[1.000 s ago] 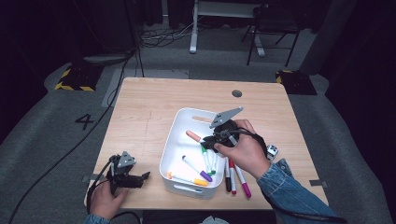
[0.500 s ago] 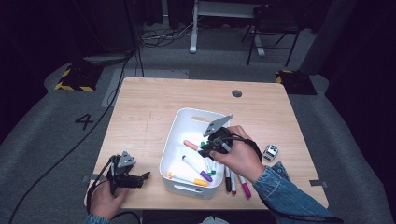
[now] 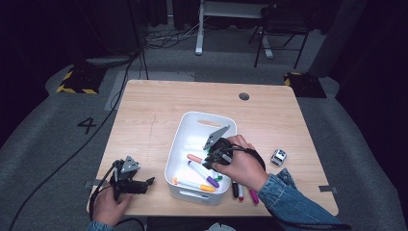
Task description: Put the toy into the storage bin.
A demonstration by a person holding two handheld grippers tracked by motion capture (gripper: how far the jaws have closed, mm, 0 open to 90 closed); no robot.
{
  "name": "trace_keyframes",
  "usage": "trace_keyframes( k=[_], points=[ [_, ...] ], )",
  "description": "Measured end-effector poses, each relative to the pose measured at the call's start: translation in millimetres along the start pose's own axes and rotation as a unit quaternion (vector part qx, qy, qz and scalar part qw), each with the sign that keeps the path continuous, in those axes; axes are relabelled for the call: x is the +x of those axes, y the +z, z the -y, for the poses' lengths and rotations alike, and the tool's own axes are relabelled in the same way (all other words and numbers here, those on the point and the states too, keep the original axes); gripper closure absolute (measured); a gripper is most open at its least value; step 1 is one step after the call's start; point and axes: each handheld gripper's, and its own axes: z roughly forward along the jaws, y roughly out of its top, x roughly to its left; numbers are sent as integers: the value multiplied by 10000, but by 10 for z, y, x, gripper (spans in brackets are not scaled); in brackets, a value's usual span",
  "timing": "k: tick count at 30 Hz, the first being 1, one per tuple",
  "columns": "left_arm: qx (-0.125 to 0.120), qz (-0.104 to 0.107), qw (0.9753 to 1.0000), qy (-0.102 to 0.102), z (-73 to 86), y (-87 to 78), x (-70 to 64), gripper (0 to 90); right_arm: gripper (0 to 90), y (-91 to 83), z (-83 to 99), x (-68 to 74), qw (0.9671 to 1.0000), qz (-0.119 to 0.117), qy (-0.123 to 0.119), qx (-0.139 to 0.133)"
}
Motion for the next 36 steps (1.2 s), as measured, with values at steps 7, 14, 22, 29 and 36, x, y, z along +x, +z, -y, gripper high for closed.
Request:
trace_keyframes(
  k=[7, 14, 22, 29, 36],
  points=[
    [1, 0, 10000, 2, 0, 0, 0, 139, 771, 56, -4, 46, 9997, 8, -149, 195],
    [2, 1, 10000, 2, 0, 0, 1, 139, 616, 108, 16, 59, 9996, -135, -129, 211],
    [0, 1, 10000, 0, 0, 0, 0, 139, 509, -100, 23, 31, 9994, 1, 200, -281],
    [6, 1, 10000, -1, -1, 0, 1, 139, 503, -351, 69, -51, 9972, 215, 345, -628],
    [7, -43, 10000, 0, -8, -2, 8, 140, 503, -551, 183, -170, 9943, 437, 596, -775]
  ],
)
